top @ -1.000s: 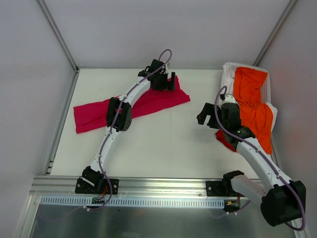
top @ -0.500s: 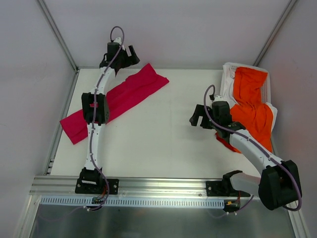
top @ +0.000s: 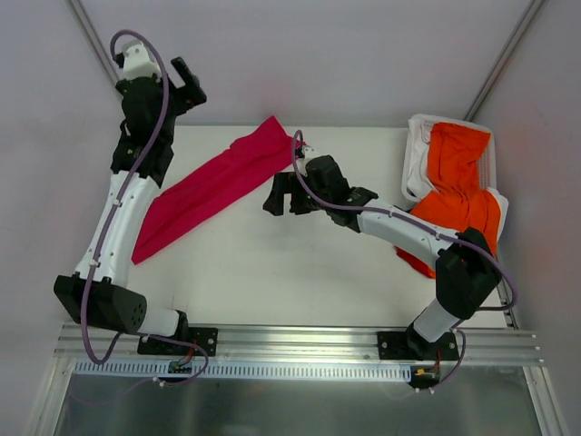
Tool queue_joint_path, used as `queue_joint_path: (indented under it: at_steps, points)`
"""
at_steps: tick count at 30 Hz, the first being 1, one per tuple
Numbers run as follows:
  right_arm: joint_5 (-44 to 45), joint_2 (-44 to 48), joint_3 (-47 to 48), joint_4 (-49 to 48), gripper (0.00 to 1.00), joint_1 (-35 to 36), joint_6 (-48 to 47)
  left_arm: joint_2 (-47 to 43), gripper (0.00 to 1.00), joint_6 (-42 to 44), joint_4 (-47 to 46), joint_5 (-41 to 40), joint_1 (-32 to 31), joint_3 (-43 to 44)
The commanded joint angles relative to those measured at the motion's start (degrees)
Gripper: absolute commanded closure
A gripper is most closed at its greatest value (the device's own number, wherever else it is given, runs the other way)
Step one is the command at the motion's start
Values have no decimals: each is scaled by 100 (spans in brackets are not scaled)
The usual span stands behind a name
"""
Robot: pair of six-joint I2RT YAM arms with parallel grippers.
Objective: Fold and stack the t-shirts
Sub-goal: Rotate the tshirt 90 degrees
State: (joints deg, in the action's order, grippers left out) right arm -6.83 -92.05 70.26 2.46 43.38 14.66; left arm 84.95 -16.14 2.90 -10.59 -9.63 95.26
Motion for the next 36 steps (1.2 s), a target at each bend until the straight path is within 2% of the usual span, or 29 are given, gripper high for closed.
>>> queue_joint_path:
  at_steps: [1,3,5,7,10,13,17,22,26,36]
  points:
    - [-249,-138,190,-61,1,188,292,-4,1,173,1019,-2514,57,-1473]
    - [-214,-129,85,-53,1,320,266,-83,1,-107,1387,-3496,49,-1818]
    - [-222,-68,-125,-35,0,382,318,-66,1,-844,2230,-3765,58,-1871]
    - [-205,151,-336,-35,1,435,345,-40,1,-1615,2827,-3670,84,-1985]
    - [14,659,-942,-140,1,479,319,214,1,-2216,3346,-3564,163,-2179]
    - [191,1134,-1574,-140,1,479,284,715,1,-2560,3866,-3573,346,-2056]
    - [375,1628,-2032,-140,1,479,275,708,1,-2613,3885,-3468,733,-2301]
    - [455,1971,-2394,-132,1,479,266,821,1,-2920,3885,-2880,1489,-2512]
    - [498,2156,-2587,-97,1,479,222,1224,1,-3202,3885,-2046,2104,-2574]
    - [551,2525,-2868,-70,1,374,213,2149,9,-3167,3885,-288,2193,-2258]
